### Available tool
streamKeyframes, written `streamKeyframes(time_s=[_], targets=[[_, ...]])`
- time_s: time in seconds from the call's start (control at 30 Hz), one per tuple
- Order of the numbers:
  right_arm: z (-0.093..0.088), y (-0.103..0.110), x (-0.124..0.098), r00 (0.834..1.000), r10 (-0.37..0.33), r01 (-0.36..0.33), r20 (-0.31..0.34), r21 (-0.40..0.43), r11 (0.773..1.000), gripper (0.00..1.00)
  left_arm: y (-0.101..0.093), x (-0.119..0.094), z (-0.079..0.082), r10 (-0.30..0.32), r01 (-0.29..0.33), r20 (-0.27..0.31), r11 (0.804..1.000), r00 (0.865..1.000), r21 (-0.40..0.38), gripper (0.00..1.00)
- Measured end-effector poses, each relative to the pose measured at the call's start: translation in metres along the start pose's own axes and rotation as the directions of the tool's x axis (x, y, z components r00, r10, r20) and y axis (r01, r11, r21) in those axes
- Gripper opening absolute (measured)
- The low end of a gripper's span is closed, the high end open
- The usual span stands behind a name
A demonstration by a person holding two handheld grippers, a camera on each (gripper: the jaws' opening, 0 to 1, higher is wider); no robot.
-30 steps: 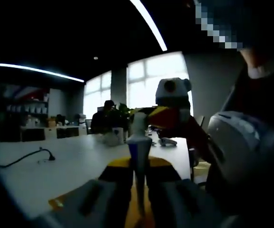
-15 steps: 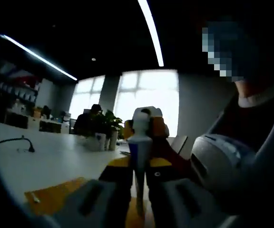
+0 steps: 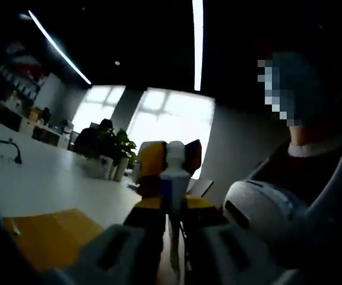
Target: Pick up the toothpaste unscrew the cap squeeze it onto the small board screw the cap back on and return it to the table
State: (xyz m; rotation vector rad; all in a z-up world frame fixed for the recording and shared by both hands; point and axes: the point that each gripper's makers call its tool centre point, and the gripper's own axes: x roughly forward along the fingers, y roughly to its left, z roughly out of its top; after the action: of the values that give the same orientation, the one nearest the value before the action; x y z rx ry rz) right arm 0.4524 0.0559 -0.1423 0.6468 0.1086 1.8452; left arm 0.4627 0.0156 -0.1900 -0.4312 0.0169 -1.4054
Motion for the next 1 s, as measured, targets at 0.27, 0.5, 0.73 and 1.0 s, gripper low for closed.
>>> streamKeyframes(time_s=[0.27, 0.5, 0.73, 1.0], targets=[[0.004, 0.001, -0.009, 1.000, 0.002, -0.002, 0.023, -0.008, 1.000, 0.16, 0.000, 0.002, -0.001, -0.009, 0.009, -0.007, 1.000, 1.000, -0.020, 0.10], [0.003, 0.003, -0.007, 0.999, 0.026, -0.025, 0.027, -0.013, 1.000, 0.14, -0.002, 0.005, 0.000, -0.035, 0.034, -0.041, 0.999, 0.999, -0.026, 0.10], [0.005, 0.005, -0.009, 0.999, 0.035, -0.034, 0.028, -0.018, 0.999, 0.10, -0.004, 0.010, -0.005, -0.048, 0.046, -0.076, 0.998, 0.996, -0.032, 0.10], [0.005, 0.003, -0.017, 0.999, -0.030, 0.028, -0.037, -0.054, 0.998, 0.10, -0.003, 0.013, -0.010, -0.042, 0.035, -0.148, 0.998, 0.988, -0.048, 0.10]])
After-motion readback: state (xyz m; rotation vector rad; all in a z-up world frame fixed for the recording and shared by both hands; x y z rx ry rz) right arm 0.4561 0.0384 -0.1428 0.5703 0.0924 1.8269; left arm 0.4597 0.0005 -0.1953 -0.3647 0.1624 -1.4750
